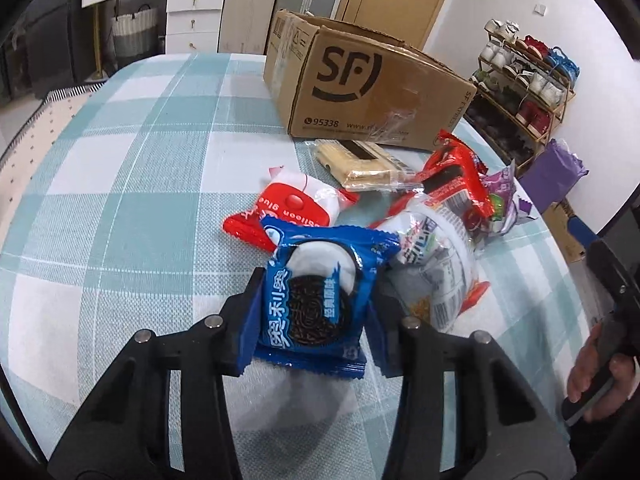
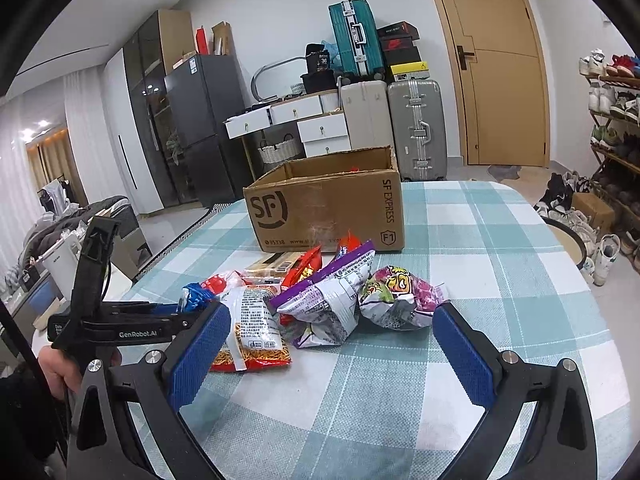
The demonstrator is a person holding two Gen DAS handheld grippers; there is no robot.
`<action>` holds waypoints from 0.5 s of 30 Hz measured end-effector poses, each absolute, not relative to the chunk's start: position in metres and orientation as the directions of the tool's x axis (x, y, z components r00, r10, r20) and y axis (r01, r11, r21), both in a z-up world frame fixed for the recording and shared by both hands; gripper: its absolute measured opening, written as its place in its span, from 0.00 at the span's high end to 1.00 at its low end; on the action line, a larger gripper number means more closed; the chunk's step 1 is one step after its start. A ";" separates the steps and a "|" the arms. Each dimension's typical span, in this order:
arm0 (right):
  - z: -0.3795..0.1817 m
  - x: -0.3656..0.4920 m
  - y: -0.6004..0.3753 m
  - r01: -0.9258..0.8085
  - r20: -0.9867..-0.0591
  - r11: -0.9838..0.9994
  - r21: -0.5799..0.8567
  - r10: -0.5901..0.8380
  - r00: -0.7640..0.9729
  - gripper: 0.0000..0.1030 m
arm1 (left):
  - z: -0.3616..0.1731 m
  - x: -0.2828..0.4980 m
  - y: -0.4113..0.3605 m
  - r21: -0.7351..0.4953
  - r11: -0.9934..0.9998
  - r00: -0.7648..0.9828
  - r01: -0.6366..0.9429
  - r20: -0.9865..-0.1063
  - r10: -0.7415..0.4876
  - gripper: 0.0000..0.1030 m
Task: Organize snacks
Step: 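Grasp the blue Oreo pack with the left gripper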
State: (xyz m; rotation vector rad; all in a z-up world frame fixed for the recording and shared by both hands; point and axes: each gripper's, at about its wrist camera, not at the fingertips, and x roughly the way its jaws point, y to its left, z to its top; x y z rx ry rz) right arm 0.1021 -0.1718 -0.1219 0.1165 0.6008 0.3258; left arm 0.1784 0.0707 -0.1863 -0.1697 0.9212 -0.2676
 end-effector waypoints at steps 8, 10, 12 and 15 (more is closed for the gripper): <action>-0.119 0.095 -0.167 -0.277 -0.542 0.941 0.195 0.339 0.769 0.00 | -0.175 0.161 0.069 -0.223 0.962 0.603 0.159 -0.749 -0.273 0.59; -0.118 0.093 -0.165 -0.265 -0.549 0.948 0.177 0.318 0.773 0.00 | -0.171 0.155 0.069 -0.217 0.963 0.610 0.162 -0.745 -0.270 0.59; -0.118 0.091 -0.165 -0.271 -0.543 0.944 0.186 0.329 0.773 0.00 | -0.166 0.146 0.068 -0.203 0.964 0.618 0.170 -0.740 -0.265 0.59; -0.115 0.086 -0.163 -0.283 -0.537 0.940 0.192 0.342 0.771 0.00 | -0.158 0.135 0.069 -0.192 0.967 0.633 0.169 -0.731 -0.255 0.59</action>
